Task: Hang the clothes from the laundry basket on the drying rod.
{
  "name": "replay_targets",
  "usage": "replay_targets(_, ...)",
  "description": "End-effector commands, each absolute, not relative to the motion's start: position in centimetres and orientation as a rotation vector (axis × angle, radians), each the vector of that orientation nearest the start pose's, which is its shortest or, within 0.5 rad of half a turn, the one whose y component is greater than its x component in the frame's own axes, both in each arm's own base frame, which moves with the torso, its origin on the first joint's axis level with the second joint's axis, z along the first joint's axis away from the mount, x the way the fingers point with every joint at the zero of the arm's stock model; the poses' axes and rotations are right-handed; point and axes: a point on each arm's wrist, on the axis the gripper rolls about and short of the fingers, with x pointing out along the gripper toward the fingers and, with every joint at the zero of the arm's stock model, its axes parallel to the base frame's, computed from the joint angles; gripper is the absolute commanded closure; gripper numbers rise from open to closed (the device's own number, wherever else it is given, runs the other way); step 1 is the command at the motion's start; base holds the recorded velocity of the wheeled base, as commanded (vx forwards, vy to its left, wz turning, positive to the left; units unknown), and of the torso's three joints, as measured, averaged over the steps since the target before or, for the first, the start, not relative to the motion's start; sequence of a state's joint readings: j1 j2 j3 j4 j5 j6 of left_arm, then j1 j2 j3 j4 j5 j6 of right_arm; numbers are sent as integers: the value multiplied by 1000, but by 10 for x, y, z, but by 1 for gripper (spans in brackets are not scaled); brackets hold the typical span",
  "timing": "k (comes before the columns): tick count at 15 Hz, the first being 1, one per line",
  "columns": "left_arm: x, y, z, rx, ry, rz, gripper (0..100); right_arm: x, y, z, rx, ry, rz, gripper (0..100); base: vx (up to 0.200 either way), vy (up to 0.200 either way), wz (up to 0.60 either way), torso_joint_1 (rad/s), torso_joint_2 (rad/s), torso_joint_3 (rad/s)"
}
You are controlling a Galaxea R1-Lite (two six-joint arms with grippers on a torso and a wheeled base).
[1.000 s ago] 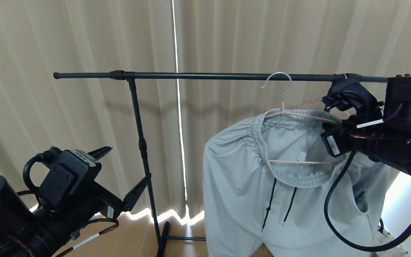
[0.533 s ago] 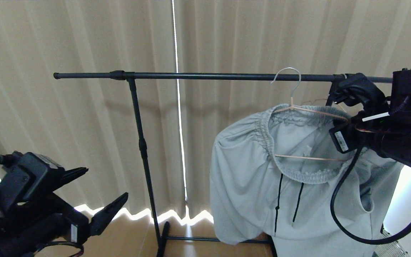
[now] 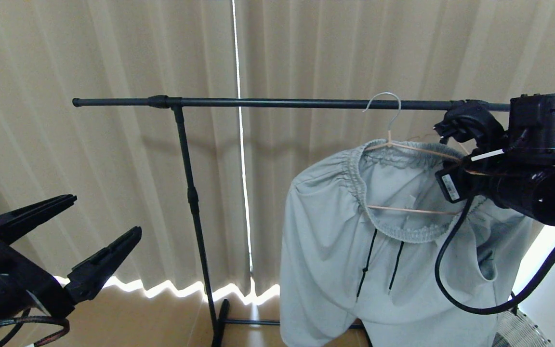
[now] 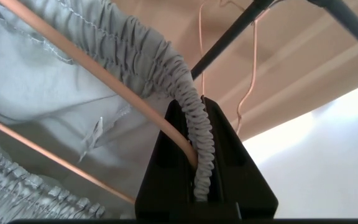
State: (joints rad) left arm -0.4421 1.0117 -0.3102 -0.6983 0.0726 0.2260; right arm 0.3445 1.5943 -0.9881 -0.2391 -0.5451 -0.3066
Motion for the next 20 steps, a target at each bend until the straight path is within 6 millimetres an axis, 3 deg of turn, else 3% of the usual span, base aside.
replay_targets(1,114,-52,198,228,-35,-386,0,278,88,222,-439,372,-147,100,0,0,0,0,0,0)
replay_targets(7,113,-52,196,229,-29,-387,0,280,89,219,-408,378,-146,100,200,0,0,0,2,5)
replay_targets(13,114,-53,189,240,-3,-401,0,298,97,214,-378,313,-155,100,200,0,0,6,1,5)
replay_targets(20,113,-54,188,240,-2,-430,0,312,99,209,-373,303,-170,100,0,0,0,0,0,0)
